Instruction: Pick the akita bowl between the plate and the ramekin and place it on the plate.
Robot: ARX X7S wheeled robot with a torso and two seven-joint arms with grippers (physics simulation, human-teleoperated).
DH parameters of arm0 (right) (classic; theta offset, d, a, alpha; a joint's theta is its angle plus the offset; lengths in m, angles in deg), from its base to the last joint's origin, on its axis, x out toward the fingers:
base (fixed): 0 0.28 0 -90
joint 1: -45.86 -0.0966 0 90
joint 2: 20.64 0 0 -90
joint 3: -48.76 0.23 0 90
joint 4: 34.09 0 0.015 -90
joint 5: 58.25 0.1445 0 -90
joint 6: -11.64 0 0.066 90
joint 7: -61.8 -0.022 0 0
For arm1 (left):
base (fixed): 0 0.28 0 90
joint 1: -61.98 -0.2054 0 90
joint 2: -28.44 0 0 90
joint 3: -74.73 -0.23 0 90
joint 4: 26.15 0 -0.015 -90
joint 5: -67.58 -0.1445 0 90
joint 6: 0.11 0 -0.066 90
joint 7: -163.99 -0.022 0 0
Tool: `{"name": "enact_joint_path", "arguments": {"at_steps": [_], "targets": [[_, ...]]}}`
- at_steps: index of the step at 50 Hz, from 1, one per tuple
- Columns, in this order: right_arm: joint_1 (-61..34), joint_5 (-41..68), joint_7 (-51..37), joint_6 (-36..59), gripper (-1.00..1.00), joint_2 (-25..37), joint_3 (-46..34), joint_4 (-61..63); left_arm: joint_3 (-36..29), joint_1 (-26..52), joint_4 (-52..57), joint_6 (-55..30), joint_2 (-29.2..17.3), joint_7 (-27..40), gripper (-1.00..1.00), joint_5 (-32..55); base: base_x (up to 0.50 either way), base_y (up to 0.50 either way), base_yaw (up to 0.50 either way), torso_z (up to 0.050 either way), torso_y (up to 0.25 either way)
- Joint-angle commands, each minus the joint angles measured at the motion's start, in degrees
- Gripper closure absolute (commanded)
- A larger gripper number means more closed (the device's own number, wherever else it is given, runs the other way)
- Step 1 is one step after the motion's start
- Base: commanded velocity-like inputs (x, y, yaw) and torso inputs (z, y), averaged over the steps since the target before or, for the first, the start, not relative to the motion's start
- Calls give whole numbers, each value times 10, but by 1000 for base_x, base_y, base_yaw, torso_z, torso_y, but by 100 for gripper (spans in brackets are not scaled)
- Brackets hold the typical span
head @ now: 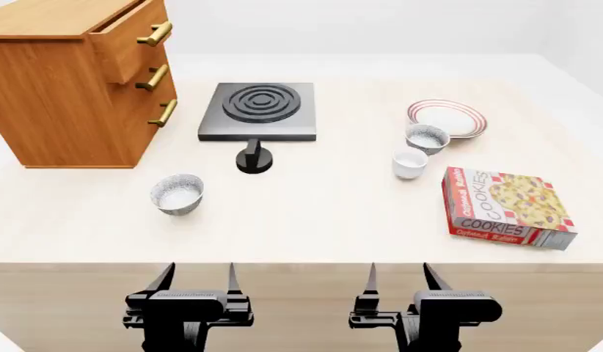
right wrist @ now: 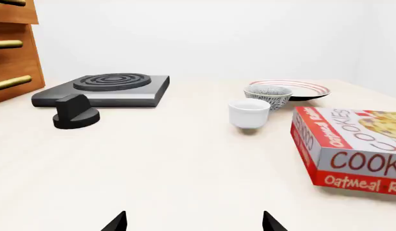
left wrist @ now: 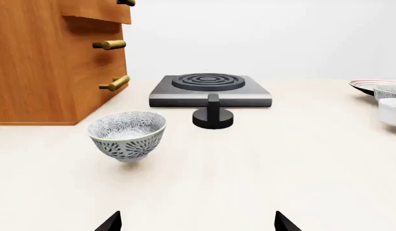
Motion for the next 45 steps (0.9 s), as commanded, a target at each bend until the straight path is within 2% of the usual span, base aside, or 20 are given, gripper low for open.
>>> {"name": "enact_joint_path", "arguments": {"at_steps": [1,18,19,20,38,40,42,44,45], "targets": [[0,11,-12,-3,-100,9,-10,1,-10,1,-5,4,-9,10,-100,9,0,0,0,0,0],[-1,35,-38,0,-100,32,-38,3,-41,3,-4,0,-34,41,-100,21,0,0,0,0,0],[0,-38,-20,40,-100,6,-30,-16,-15,-9,-14,66,-3,22,-100,2,0,0,0,0,0],[0,11,-11,3,-100,8,-11,5,-17,2,-6,0,-14,16,-100,6,0,0,0,0,0],[0,36,-40,-5,-100,33,-43,-2,-44,3,-6,1,-36,43,-100,22,0,0,0,0,0],[1,38,-44,-1,-100,35,-44,9,-46,-1,7,5,-38,50,-100,18,0,0,0,0,0],[4,-17,-69,-32,-100,46,-58,25,-48,-6,29,18,-41,54,-100,16,0,0,0,0,0],[11,18,-67,-18,-100,41,-47,86,-49,-15,72,25,-46,67,-100,-3,0,0,0,0,0],[17,-10,-77,-34,-100,47,-52,138,-48,-25,121,25,-50,77,-100,-17,0,0,0,0,0]]}}
